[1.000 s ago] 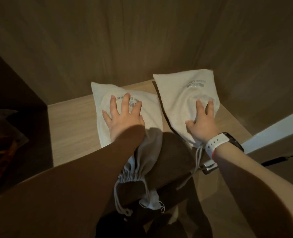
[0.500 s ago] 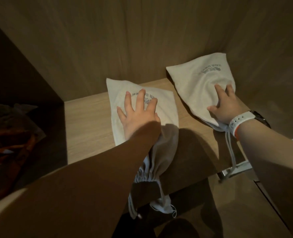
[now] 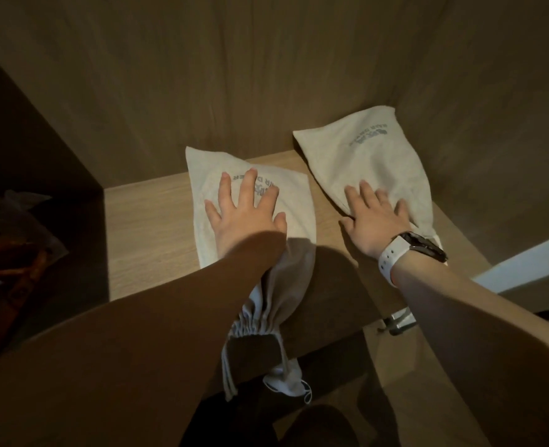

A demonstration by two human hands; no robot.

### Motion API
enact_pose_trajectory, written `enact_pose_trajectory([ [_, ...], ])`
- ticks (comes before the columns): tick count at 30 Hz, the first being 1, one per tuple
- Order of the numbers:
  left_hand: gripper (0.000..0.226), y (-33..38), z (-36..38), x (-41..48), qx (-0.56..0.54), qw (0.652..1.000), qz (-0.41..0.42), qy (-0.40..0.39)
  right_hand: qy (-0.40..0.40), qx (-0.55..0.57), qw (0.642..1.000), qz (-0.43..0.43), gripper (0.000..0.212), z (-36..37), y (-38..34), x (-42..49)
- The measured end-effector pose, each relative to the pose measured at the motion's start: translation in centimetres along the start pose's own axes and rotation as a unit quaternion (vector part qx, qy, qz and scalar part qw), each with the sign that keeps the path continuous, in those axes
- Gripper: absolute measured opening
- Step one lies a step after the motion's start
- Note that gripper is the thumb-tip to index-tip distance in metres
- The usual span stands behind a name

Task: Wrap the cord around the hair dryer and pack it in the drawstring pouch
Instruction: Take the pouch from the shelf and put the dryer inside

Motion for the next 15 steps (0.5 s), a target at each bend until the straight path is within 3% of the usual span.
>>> enact_pose_trajectory([
  [3, 0.045, -0.3, 0.0, 0.1, 0.001, 1.000, 0.000, -0.001, -0.043, 0.038, 0.997, 0.053, 0.057, 1.0, 1.6, -0.3],
  [12, 0.045, -0.2, 0.4, 0.4, -0.010, 1.000, -0.007, -0.001, -0.064, 0.060, 0.993, 0.083, 0.065, 0.5, 2.6, 0.5],
  [15, 0.043, -0.2, 0.1, 0.3, -0.030, 0.999, 0.001, -0.021, -0.020, 0.113, 0.988, 0.103, 0.061, -0.2, 0.1, 0.1],
])
Point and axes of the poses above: each hand's wrist, its own x-axis towards the middle knuckle, its own z-axis out of the palm, y = z × x, the point moved 6 cm from there along x, towards the middle knuckle, and after that the axes turned 14 degrees about -z, right-handed, at the moved point
